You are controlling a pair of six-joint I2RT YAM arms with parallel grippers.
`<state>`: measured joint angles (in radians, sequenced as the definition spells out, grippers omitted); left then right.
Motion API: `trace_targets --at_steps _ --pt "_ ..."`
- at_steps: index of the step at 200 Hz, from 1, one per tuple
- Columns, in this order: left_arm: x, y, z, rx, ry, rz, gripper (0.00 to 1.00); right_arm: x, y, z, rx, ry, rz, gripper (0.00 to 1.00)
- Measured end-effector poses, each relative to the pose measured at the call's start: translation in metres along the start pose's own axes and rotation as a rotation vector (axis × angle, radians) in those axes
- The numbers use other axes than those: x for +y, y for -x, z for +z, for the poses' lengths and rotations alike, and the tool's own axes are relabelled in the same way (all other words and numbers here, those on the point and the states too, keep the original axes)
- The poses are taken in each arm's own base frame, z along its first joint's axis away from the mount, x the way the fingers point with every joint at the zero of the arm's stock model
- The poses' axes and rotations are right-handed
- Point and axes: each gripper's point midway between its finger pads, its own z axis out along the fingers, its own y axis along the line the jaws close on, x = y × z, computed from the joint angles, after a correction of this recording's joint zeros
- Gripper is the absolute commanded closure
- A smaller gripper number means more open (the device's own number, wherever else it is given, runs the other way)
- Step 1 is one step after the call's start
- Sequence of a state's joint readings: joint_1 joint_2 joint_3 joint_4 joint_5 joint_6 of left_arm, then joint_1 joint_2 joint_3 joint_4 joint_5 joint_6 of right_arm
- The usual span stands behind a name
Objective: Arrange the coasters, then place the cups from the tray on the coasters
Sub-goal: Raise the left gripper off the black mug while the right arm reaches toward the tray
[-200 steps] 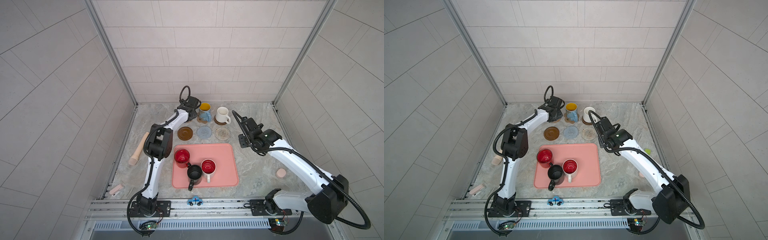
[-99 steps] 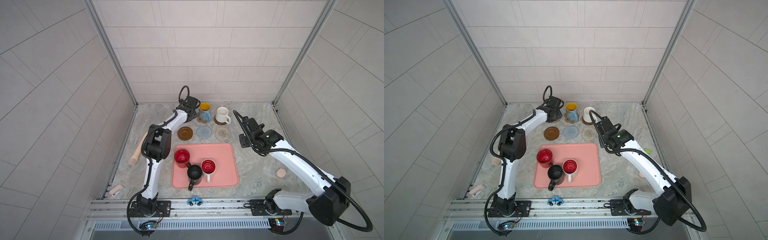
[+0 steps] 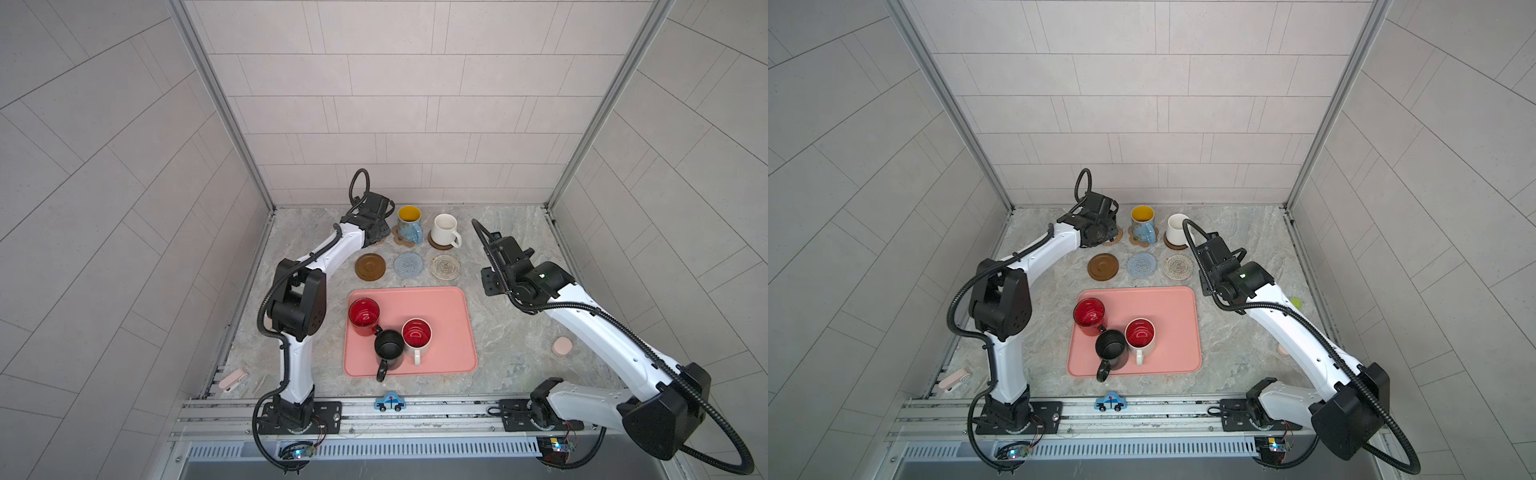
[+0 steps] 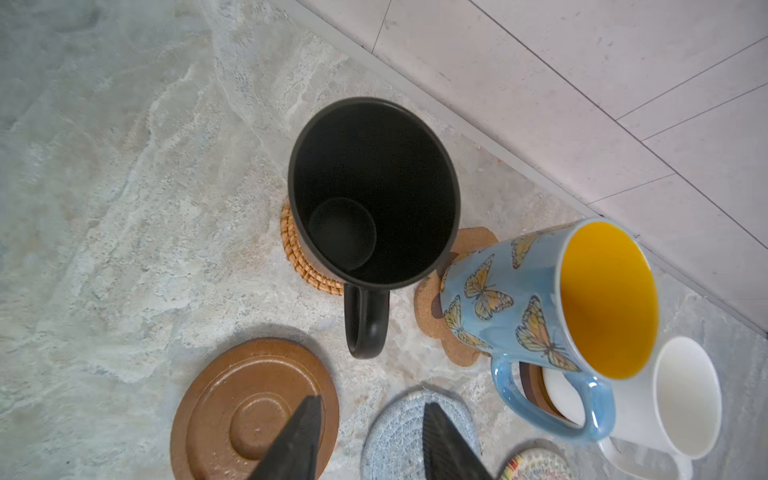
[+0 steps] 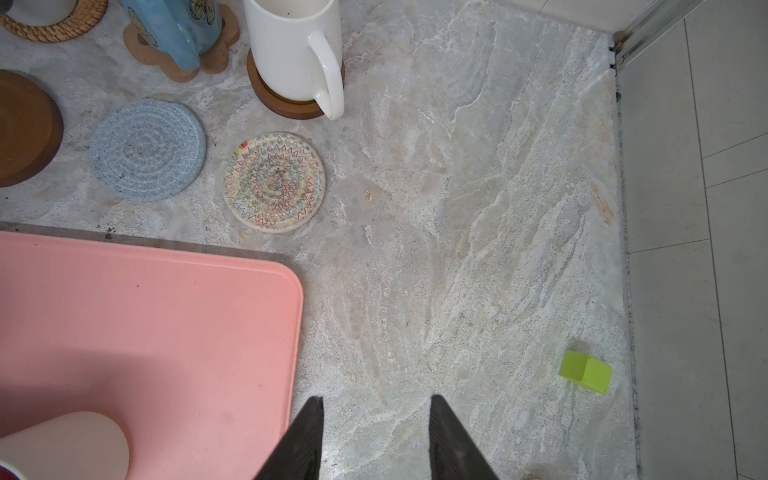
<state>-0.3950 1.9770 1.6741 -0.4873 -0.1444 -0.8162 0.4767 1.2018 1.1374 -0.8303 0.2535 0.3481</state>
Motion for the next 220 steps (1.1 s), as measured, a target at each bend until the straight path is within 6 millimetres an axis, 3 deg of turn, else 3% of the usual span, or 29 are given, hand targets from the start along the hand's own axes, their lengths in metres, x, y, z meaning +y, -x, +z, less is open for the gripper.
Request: trace_targets --at_steps 56,90,149,220 --pt "0.019 0.007 -0.065 -0.053 -0.064 0.019 0.53 0.008 -0.003 -0.001 0.014 0.047 0.045 0.56" --pt "0.042 0.001 -0.087 -0.054 -0.08 0.028 0.52 0.018 -0.005 -0.004 0.019 0.079 0.087 0.56" --pt "0.078 -0.016 -0.114 -0.042 -0.104 0.032 0.5 0.062 -0.021 -0.005 0.068 0.139 0.085 0.56" --pt "0.109 -0.03 -0.147 -0.065 -0.127 0.013 0.48 0.141 -0.064 -0.023 0.133 0.239 0.025 0.56"
